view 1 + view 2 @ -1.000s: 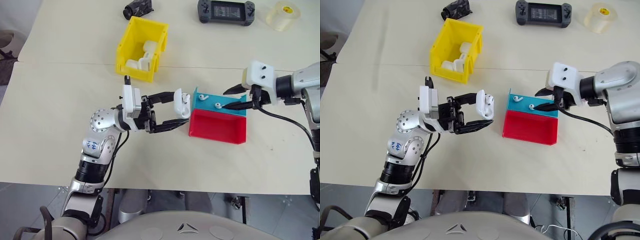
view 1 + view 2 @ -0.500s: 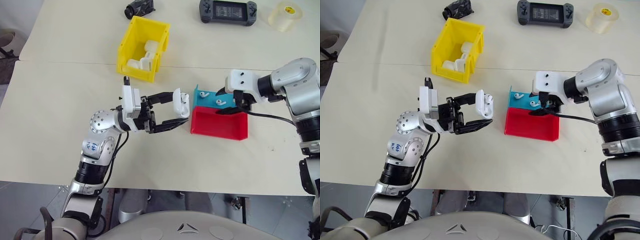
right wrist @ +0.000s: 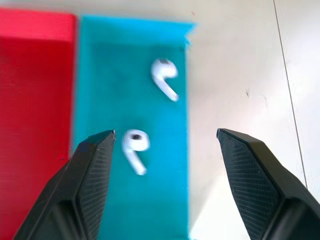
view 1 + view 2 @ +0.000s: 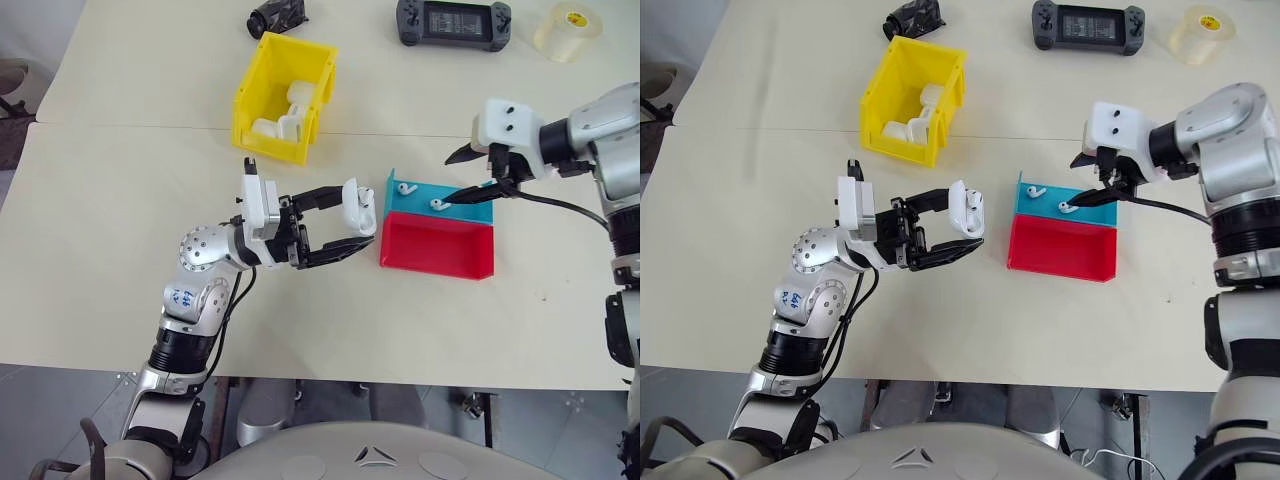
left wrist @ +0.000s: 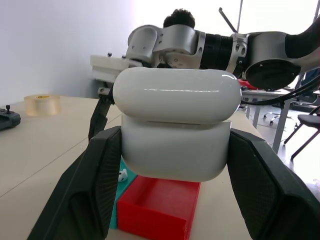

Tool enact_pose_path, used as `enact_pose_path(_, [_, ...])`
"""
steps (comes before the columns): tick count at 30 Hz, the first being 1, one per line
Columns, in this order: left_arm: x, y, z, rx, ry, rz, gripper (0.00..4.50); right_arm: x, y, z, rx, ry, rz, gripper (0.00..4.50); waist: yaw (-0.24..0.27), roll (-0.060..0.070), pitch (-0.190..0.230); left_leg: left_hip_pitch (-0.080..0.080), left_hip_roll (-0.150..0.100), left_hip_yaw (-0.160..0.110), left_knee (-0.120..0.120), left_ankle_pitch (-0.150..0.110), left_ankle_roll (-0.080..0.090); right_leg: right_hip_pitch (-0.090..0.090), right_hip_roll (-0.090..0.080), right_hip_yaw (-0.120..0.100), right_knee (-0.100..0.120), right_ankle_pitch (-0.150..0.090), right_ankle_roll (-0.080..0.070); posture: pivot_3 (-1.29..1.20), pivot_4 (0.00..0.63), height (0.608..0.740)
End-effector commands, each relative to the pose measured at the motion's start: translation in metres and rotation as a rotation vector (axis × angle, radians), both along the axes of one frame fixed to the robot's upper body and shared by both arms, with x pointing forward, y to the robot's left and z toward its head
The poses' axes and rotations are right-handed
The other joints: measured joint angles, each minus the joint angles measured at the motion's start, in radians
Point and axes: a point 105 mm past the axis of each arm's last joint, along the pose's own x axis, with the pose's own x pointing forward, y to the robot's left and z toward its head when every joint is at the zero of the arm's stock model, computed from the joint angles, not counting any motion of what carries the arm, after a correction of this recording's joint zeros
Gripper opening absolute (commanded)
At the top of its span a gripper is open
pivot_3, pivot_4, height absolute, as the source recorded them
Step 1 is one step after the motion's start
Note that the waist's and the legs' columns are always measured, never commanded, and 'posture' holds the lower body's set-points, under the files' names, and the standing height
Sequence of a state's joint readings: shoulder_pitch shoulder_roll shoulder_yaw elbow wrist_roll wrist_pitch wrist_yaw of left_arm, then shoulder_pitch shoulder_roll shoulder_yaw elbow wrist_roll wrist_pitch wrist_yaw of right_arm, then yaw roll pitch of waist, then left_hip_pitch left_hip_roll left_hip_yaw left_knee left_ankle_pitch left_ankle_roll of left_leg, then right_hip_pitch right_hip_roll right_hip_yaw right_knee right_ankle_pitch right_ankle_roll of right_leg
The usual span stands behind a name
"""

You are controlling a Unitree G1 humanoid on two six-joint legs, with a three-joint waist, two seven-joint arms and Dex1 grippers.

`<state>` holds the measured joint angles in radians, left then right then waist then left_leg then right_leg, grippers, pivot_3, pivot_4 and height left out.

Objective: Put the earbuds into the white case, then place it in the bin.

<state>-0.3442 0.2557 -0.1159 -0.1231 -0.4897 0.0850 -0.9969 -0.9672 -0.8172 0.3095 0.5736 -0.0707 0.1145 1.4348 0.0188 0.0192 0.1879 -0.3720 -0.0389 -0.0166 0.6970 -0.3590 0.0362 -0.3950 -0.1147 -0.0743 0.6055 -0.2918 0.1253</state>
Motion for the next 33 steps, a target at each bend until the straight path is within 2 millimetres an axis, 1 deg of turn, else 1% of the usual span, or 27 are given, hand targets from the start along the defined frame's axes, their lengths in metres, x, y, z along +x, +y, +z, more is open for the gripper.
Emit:
enact_pose_path(1, [-0.005, 0.002, 0.012, -0.020, -0.058, 0.000, 2.78, 0.003, 0.004, 0.006, -0.020, -0.031, 0.033, 3.40, 0.001, 0.000, 0.000, 0.000, 0.000, 0.000, 0.000, 0.000, 0.000, 0.000, 0.000, 0.000, 0.000, 0.000, 0.000, 0.00, 0.150, 0.740])
enact_pose_path(7, [-0.004, 0.002, 0.013, -0.020, -0.061, 0.005, 2.78, 0.001, 0.009, -0.005, -0.056, -0.002, 0.083, 3.40, 0.002, 0.000, 0.000, 0.000, -0.001, 0.000, 0.000, 0.000, 0.000, 0.000, 0.000, -0.001, 0.000, 0.000, 0.000, 0.00, 0.150, 0.740])
enact_pose_path(12, [-0.004, 0.002, 0.012, -0.020, -0.062, 0.006, 2.78, 0.002, 0.003, -0.017, -0.145, -0.002, 0.106, 3.40, 0.002, 0.000, 0.000, 0.000, 0.000, 0.000, 0.000, 0.000, 0.000, 0.000, 0.000, -0.001, 0.001, 0.000, 0.000, 0.00, 0.150, 0.740])
enact_pose_path(17, [-0.004, 0.003, 0.012, -0.020, -0.063, 0.009, 2.78, 0.003, 0.001, -0.019, -0.163, -0.004, 0.114, 3.40, 0.001, 0.000, 0.000, 0.000, 0.000, 0.000, 0.000, 0.000, 0.000, 0.000, 0.000, -0.001, 0.001, 0.000, 0.000, 0.00, 0.150, 0.740])
enact_pose_path(20, [-0.004, 0.003, 0.011, -0.020, -0.062, 0.009, 2.78, 0.002, 0.001, -0.021, -0.169, 0.004, 0.125, 2.80, 0.001, 0.000, 0.000, 0.000, 0.000, 0.000, 0.000, 0.000, 0.000, 0.000, 0.000, -0.001, 0.001, 0.000, 0.000, 0.00, 0.150, 0.740])
enact_pose_path(23, [-0.004, 0.003, 0.012, -0.021, -0.063, 0.009, 2.78, 0.001, 0.001, -0.023, -0.170, 0.017, 0.130, 1.86, 0.000, 0.000, 0.000, 0.000, 0.000, 0.000, 0.000, 0.000, 0.000, 0.000, 0.000, -0.001, 0.001, 0.000, 0.000, 0.00, 0.150, 0.740])
enact_pose_path(33, [-0.005, 0.002, 0.012, -0.021, -0.061, 0.006, 2.78, 0.000, 0.005, -0.025, -0.164, 0.017, 0.144, 1.86, -0.001, 0.000, 0.000, 0.000, 0.000, 0.000, 0.000, 0.000, 0.000, 0.000, 0.000, 0.000, 0.001, 0.000, 0.000, 0.00, 0.150, 0.740])
